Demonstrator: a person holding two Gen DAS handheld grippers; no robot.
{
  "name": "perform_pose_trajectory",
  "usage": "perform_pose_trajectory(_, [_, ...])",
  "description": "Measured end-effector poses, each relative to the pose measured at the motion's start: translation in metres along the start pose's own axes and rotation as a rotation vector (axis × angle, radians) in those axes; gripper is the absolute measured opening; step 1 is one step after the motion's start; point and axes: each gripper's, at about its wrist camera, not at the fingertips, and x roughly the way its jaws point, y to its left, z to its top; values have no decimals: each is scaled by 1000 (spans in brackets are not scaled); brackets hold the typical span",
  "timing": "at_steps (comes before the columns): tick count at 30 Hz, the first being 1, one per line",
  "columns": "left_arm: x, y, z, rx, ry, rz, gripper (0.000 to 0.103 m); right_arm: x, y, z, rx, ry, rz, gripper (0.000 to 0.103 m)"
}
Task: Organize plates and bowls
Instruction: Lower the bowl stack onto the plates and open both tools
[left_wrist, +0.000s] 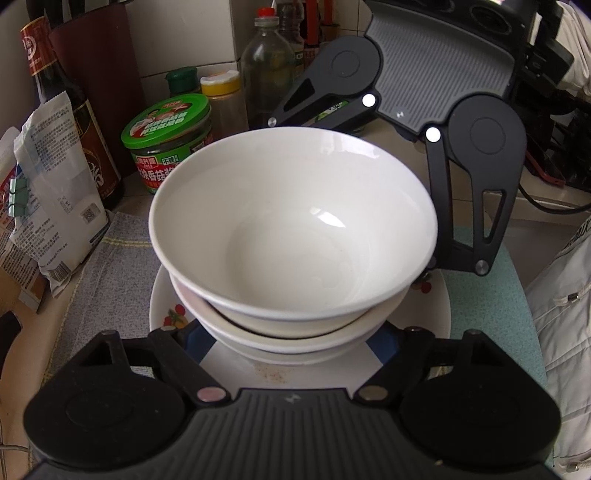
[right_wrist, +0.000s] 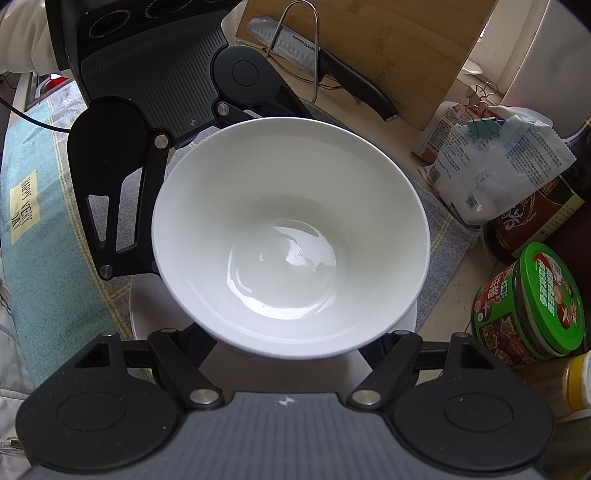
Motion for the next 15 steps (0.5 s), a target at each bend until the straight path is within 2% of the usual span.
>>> perform_pose_trajectory(2, [0, -2, 0, 9, 0, 9, 84, -1, 0, -1, 2, -4, 1, 83])
perform_pose_trajectory(4, [0, -2, -1, 5, 0, 11, 84, -4, -3, -1, 32, -34, 19, 93])
perform_pose_trajectory(5, [-1, -2, 0, 7, 0, 15, 84, -7, -5, 0, 52, -54, 25, 102])
perform_pose_trajectory(9, [-6, -8, 0, 40, -23, 46, 97, -11, -6, 3, 58, -72, 13, 103])
perform_pose_trajectory(13, [-11, -10, -2, 41, -14, 114, 100, -11, -3, -1, 53, -64, -1, 103])
perform_pose_trajectory(15, [-14, -10, -6, 24, -10, 125, 100, -11, -1, -3, 56, -65, -7, 103])
